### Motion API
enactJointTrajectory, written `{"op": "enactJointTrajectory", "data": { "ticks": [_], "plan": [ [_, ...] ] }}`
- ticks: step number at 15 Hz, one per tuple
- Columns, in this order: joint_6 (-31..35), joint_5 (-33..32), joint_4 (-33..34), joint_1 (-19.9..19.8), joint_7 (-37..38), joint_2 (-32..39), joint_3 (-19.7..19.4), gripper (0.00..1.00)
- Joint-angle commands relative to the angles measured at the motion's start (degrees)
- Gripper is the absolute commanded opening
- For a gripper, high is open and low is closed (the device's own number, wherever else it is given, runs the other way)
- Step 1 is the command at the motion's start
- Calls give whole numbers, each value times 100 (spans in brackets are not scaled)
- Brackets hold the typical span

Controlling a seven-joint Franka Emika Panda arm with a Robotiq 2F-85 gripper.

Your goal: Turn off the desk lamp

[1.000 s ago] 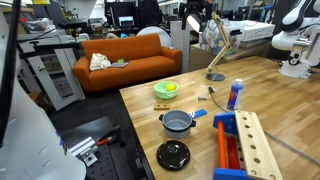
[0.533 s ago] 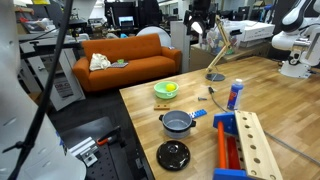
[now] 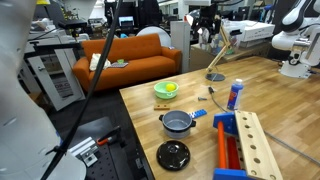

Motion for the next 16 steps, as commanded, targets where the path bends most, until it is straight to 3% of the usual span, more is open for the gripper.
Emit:
{"op": "enactJointTrajectory", "data": {
  "ticks": [1, 10, 16],
  "plan": [
    [-66, 16, 103, 29, 4, 42, -32, 100],
    [-81, 43, 164, 28, 61, 73, -37, 100],
    [-288, 113, 780, -28, 97, 505, -64, 100]
  ]
}}
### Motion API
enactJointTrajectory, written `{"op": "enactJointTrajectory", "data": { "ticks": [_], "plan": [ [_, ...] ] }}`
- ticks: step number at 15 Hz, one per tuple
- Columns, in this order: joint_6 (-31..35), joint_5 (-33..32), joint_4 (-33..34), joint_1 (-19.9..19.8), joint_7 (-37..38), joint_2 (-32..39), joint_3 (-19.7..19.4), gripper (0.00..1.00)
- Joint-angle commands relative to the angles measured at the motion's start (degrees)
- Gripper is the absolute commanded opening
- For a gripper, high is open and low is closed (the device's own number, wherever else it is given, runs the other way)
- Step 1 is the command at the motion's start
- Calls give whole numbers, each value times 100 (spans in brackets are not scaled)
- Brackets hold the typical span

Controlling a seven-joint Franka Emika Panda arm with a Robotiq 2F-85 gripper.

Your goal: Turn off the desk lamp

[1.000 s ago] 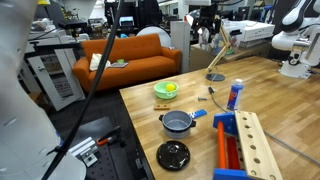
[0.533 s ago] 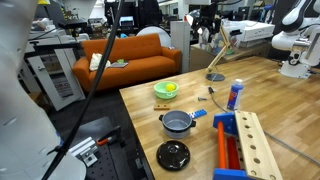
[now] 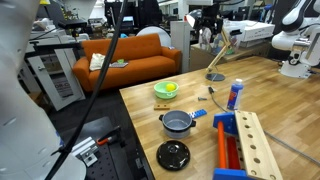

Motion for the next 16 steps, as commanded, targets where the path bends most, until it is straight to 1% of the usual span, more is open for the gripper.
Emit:
{"op": "enactJointTrajectory", "data": {
  "ticks": [1, 6, 10, 11, 12, 14, 15, 16],
  "plan": [
    [-291, 128, 722, -27, 75, 515, -13, 100],
    [-617, 72, 1676, 26, 210, 1320, -50, 100],
    [-846, -27, 2518, 112, 562, 1934, -138, 100],
    [-879, -31, 2697, 121, 686, 2063, -163, 96],
    [-928, -16, 2863, 124, 790, 2183, -177, 73],
    [-970, -34, 3142, 152, 953, 2372, -212, 70],
    [-976, -56, 3258, 168, 1008, 2451, -235, 64],
    [-948, -95, 3316, 152, 1068, 2497, -199, 55]
  ]
}}
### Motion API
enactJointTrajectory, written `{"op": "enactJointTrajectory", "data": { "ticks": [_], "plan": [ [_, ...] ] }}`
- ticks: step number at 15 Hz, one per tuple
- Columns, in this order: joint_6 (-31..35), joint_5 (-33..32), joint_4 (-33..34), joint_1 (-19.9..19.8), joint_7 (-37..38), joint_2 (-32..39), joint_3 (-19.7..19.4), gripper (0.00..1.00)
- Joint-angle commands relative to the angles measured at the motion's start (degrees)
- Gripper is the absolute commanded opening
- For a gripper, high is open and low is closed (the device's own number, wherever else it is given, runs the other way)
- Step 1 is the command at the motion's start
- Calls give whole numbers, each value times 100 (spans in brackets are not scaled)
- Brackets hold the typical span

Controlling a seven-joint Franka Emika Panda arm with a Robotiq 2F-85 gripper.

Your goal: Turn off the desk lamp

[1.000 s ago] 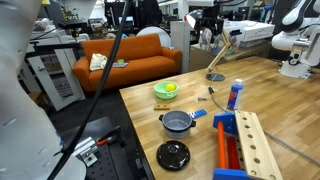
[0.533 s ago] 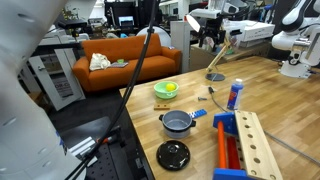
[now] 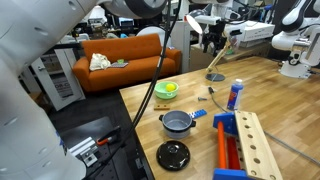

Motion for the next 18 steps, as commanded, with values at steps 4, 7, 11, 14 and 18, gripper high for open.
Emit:
{"op": "enactJointTrajectory", "data": {
  "ticks": [4, 7, 11, 14, 18],
  "plan": [
    [-318, -192, 930, 109, 357, 532, -116, 28],
    [-370, -279, 1061, 116, 335, 647, -114, 7],
    [-500, -318, 1196, 85, 237, 782, -50, 0],
    [-242, -276, 849, 67, 266, 632, -24, 1],
    [-280, -276, 899, 68, 266, 645, -24, 1]
  ]
}}
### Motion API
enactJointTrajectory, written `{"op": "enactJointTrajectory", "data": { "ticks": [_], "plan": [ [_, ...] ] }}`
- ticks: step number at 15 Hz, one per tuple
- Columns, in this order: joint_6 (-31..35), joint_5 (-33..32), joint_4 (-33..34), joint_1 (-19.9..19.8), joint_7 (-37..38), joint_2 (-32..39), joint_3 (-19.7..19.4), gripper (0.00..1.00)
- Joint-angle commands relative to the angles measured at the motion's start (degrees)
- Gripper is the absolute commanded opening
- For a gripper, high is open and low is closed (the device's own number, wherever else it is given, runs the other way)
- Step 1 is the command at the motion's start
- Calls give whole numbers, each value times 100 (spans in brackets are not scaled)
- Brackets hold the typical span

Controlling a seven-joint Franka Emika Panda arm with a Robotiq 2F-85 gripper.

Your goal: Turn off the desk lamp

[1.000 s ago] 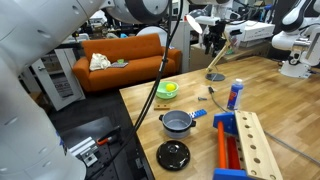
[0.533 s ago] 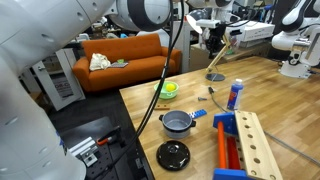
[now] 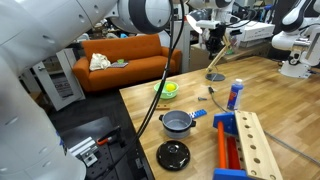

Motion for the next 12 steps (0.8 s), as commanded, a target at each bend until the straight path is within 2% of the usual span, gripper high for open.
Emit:
{"op": "enactJointTrajectory", "data": {
  "ticks": [1, 12],
  "plan": [
    [-3, 0, 6, 0, 0, 5, 0, 1],
    [28, -111, 233, 8, 17, 319, -57, 0]
  ]
}}
